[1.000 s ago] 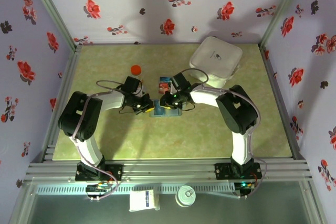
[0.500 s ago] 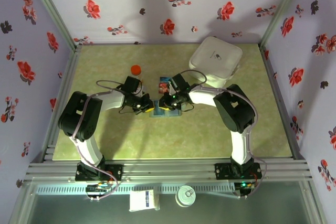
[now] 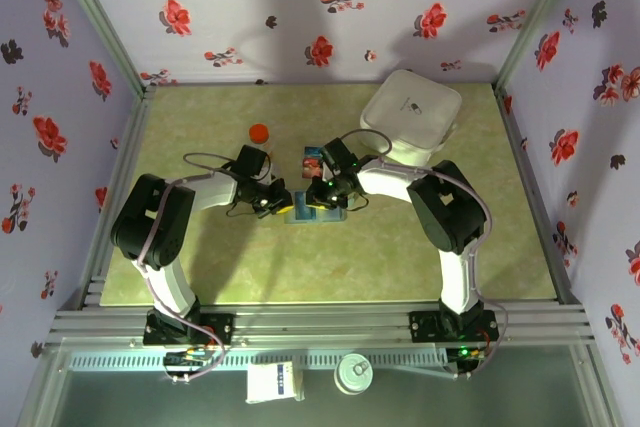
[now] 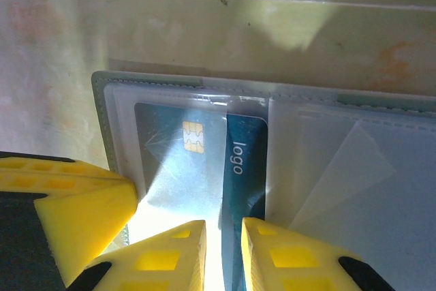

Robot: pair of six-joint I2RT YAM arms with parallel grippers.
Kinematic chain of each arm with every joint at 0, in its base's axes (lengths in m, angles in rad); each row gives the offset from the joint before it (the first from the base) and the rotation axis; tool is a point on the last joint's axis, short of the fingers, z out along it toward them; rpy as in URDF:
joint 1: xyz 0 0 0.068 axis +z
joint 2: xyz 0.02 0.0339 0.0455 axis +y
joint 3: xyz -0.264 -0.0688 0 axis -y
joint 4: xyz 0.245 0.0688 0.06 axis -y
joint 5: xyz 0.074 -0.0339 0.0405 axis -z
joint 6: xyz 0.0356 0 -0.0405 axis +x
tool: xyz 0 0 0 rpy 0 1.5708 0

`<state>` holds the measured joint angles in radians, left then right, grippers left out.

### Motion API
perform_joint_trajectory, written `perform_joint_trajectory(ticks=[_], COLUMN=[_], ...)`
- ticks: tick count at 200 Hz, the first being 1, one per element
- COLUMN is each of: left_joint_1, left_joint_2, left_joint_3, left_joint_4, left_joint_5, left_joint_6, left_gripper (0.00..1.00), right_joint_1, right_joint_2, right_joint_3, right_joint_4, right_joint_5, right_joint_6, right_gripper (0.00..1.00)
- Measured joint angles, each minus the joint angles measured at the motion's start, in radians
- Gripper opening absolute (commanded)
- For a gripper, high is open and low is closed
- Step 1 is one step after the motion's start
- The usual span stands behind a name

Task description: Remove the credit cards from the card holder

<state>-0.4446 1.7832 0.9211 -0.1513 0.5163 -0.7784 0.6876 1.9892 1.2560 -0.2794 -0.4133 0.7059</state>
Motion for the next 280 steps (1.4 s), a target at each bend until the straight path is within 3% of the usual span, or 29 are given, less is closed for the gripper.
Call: perform_joint_trajectory(ticks=[86,280], left_joint_1=[-0.021,-0.040], left_joint_2=[-0.025,0.003], left_joint_3=[0.040,0.053], left_joint_4=[-0.045,-0.102], left_joint_5=[-0.010,-0.080], left_joint_6=[0.000,0.053], left_gripper=[0.00,0.00], right_joint_1=[0.000,-0.006], right_joint_2=[-0.067,-0.061], right_joint_3=[-0.015,-0.031], right_joint_4=[-0.003,0.005], right_joint_5=[0.015,0.013], right_joint_6=[0.000,0.001], right_gripper=[0.22,0.27])
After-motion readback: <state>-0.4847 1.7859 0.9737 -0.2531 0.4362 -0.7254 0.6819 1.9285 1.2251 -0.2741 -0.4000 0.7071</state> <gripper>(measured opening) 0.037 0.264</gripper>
